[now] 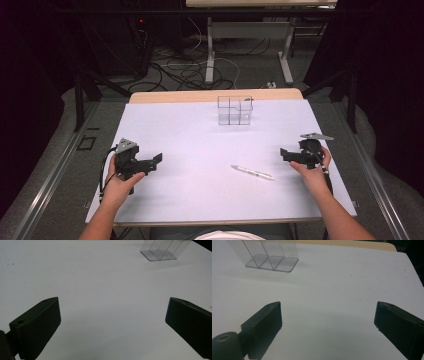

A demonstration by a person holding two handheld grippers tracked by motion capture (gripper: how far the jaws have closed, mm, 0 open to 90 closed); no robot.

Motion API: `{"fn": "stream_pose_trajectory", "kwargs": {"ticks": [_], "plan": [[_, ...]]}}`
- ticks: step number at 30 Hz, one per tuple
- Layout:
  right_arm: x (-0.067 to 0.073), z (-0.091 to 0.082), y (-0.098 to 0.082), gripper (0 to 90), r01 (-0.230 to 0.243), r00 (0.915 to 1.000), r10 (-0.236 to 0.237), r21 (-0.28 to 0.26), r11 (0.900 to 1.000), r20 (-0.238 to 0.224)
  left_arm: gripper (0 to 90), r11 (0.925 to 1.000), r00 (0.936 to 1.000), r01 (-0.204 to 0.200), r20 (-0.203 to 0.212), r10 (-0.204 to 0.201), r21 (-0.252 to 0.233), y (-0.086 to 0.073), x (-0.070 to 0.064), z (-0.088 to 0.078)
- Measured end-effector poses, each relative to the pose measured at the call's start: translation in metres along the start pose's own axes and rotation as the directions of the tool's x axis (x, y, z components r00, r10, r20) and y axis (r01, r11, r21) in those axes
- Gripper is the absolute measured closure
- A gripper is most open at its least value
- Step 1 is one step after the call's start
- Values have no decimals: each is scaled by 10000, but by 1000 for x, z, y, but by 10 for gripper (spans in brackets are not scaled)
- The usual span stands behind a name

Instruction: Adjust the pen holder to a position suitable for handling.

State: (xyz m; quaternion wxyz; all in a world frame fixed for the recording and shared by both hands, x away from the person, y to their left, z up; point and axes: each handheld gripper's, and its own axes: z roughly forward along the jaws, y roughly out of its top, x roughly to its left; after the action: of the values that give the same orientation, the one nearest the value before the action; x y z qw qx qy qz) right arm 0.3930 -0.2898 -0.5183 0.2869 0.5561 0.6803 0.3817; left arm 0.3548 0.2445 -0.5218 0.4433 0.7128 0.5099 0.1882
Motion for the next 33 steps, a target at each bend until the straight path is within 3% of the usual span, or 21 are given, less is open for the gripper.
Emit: {"fn": "stream_pose_trajectory", "kwargs": {"ticks": [6, 11, 17, 27, 33], "plan": [[-1, 1, -1, 123, -3, 10000, 4, -171, 9999, 61, 1, 10000, 10000, -39, -62, 39, -81, 2, 0, -1], [-3, 3, -6, 137, -182, 9996, 182, 28, 9998, -218, 2, 9999, 9999, -102, -26, 102, 13, 2, 1, -2], [-2, 6, 2, 153, 66, 9993, -62, 101, 9999, -370, 2, 10000, 9999, -41, -164, 40, -74, 1, 1, -1], [12, 19, 38, 194, 294, 9976, -300, -99, 9995, -630, 2, 10000, 9998, 3, -222, -2, 47, 1, 3, -2], [21, 28, 65, 232, 368, 9961, -357, 125, 9992, -807, 3, 10000, 9996, 17, -265, -16, 42, 1, 4, -2]]}}
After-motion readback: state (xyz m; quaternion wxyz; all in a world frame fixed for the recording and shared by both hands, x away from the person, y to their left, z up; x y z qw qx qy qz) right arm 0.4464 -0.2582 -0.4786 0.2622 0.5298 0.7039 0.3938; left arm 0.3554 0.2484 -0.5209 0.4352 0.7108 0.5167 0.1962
